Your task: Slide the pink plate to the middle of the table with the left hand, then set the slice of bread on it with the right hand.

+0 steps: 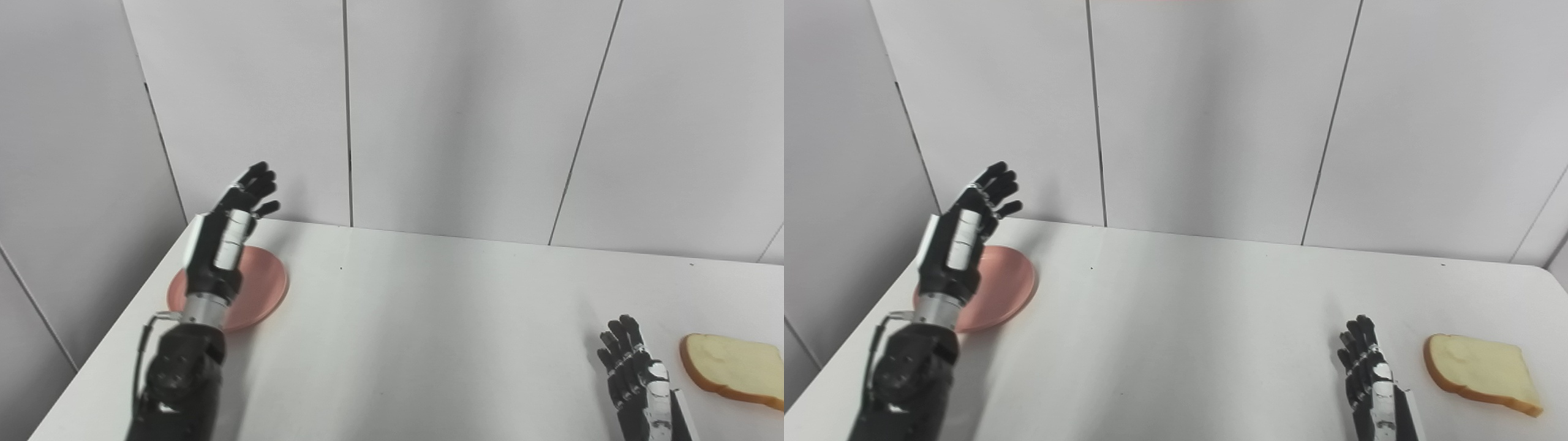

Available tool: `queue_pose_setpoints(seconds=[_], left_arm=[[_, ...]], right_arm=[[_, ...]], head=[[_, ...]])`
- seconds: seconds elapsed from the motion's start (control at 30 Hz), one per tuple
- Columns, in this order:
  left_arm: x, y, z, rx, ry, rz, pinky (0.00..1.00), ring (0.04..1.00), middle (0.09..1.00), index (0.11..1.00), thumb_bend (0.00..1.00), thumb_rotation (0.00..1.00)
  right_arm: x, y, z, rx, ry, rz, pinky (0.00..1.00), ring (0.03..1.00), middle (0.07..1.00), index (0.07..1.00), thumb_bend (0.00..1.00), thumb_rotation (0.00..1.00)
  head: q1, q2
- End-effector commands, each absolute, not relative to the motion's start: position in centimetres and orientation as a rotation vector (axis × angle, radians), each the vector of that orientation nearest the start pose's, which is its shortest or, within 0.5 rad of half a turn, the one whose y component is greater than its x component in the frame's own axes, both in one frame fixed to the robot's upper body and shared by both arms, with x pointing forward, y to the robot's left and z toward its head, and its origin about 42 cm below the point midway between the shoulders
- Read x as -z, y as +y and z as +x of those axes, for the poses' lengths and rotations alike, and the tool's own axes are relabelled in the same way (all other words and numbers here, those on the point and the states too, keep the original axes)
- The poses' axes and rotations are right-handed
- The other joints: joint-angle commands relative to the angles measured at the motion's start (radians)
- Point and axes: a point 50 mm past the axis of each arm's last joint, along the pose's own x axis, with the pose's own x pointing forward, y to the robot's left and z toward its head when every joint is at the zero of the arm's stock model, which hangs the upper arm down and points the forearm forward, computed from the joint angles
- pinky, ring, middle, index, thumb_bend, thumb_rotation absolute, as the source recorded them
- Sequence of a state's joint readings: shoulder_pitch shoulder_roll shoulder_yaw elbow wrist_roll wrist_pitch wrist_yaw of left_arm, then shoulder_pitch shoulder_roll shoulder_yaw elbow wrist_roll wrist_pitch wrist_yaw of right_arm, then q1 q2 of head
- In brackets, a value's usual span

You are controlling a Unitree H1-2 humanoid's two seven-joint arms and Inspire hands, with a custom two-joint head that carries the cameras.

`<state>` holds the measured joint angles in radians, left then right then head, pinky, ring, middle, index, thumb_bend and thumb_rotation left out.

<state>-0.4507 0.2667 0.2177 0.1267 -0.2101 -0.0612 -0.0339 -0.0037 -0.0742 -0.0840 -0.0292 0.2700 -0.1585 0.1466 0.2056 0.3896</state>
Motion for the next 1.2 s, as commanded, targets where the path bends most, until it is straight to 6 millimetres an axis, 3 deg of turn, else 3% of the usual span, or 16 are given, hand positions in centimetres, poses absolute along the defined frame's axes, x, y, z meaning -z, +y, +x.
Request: queue_pose_setpoints(seconds=[0.0,0.17,0.27,0.4,0.6,0.9,1.17], left_arm=[[-28.6,33.8,42.4,-0.074,-0.524,0.015,0.83,0.88,0.87,0.826,0.92,0.82],[-28.9,37.4,44.0,-0.097,-0.481,0.024,0.9,0.941,0.919,0.86,0.9,0.83],[-28.8,38.3,44.4,-0.109,-0.47,0.023,0.92,0.956,0.924,0.858,0.91,0.81],[-27.4,42.5,45.8,-0.21,-0.382,0.016,0.93,0.948,0.905,0.891,0.94,0.81],[-25.6,45.6,46.5,-0.279,-0.325,-0.018,0.88,0.929,0.902,0.869,0.92,0.78],[-21.7,46.6,46.5,-0.335,-0.229,-0.009,0.84,0.908,0.892,0.895,0.92,0.76],[-18.7,45.8,46.5,-0.354,-0.155,-0.037,0.86,0.916,0.896,0.897,0.9,0.77]], right_arm=[[-7.1,-24.3,25.3,-0.019,-0.048,0.226,1.0,0.964,0.96,0.965,0.68,1.0],[-7.1,-24.3,25.3,-0.019,-0.048,0.224,0.99,0.957,0.955,0.963,0.68,1.0],[-7.1,-24.3,25.3,-0.018,-0.048,0.222,0.99,0.955,0.953,0.963,0.69,1.0],[-7.2,-24.3,25.2,-0.024,-0.048,0.223,0.98,0.949,0.947,0.953,0.68,1.0],[-7.1,-24.4,25.2,-0.023,-0.048,0.223,0.97,0.932,0.929,0.938,0.68,1.0],[-7.3,-24.4,24.9,-0.023,-0.047,0.222,0.95,0.924,0.919,0.932,0.69,0.99],[-7.5,-24.4,24.9,-0.023,-0.048,0.218,0.94,0.913,0.913,0.927,0.69,0.99]], head=[[-0.001,0.002],[0.0,0.004],[0.0,0.004],[-0.005,0.007],[-0.006,0.01],[-0.009,0.021],[-0.012,0.027]])
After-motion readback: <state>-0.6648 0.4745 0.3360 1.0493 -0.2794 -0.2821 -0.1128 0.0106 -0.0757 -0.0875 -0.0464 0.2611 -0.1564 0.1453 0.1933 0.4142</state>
